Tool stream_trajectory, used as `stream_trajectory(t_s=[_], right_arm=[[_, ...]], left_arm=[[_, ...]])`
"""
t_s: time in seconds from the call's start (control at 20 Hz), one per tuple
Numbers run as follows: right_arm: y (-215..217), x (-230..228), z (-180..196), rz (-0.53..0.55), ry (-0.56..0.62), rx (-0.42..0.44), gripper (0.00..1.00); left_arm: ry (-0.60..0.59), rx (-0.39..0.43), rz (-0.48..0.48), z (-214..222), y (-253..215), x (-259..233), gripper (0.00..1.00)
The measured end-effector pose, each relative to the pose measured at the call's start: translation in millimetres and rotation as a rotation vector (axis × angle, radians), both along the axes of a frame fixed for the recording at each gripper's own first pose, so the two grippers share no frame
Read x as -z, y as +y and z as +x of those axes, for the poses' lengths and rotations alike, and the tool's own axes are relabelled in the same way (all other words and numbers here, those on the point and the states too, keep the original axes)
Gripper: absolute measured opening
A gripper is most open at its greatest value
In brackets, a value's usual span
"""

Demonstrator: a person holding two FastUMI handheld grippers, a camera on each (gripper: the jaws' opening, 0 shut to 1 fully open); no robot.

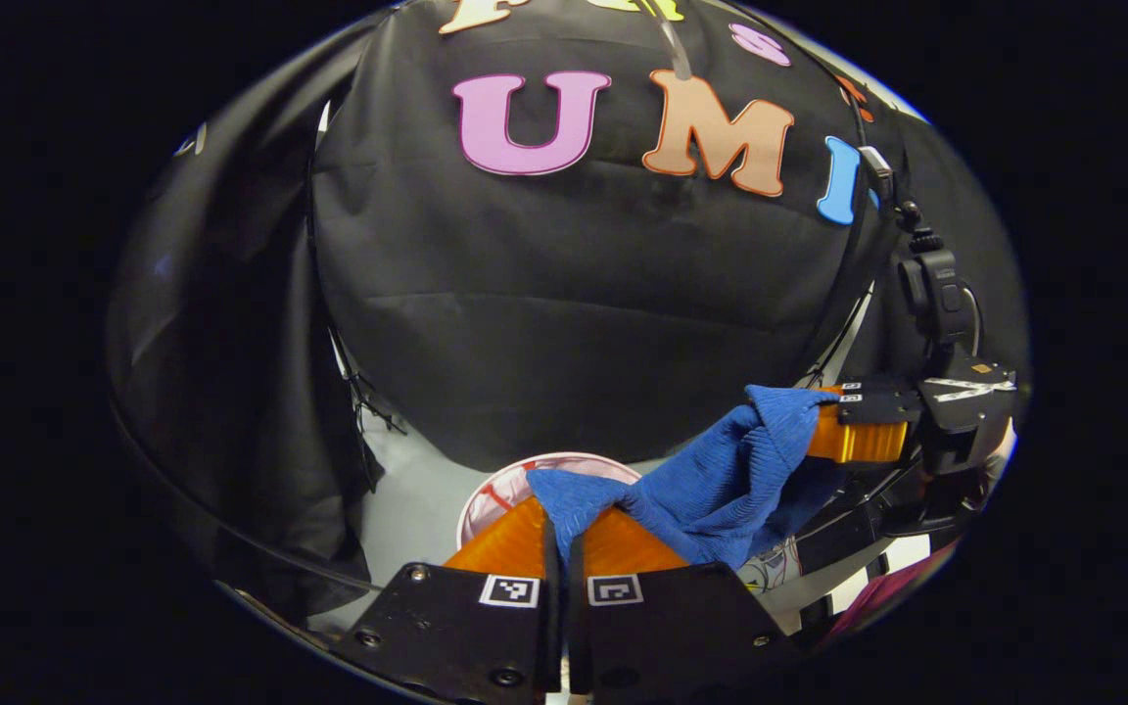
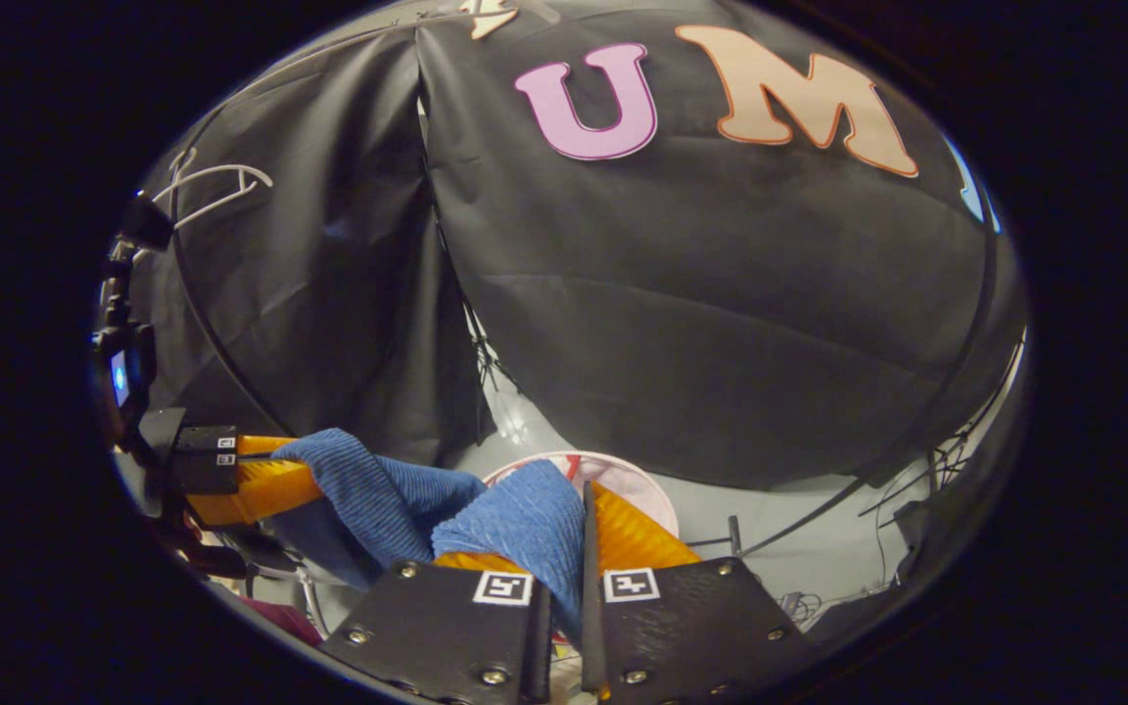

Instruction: Grasp the clothes on the hanger with both hands and then place them into the laundry hamper below.

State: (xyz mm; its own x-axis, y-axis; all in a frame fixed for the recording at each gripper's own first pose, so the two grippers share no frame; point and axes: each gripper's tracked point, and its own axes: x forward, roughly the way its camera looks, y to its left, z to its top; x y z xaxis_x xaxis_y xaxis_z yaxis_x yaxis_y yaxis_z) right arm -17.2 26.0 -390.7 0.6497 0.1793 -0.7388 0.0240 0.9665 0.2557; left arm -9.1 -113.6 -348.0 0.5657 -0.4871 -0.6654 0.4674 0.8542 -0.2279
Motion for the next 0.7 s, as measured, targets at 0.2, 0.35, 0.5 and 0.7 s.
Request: stream_trajectory(t_s=[0.2, 0.35, 0.5, 0.7], right_arm=[[3.4, 11.5, -8.4, 0.0, 0.037, -0.002, 0.13], [5.3, 18.0, -10.7, 0.004, 0.062, -0.004, 0.12], [6.4, 22.0, -12.2, 0.0, 0.082, -0.011, 0.13], [6.9, 26.8, -13.6, -0.011, 0.104, -0.014, 0.13]], left_arm=[[0.05, 0.004, 0.037, -5.0, -1.6, 12.5, 0.05], [0.08, 0.014, 0.054, -5.8, -3.4, 17.0, 0.05], [0.107, 0.032, 0.062, -7.8, -6.9, 18.5, 0.06], [0.112, 0.034, 0.071, -9.8, -10.5, 16.1, 0.12]])
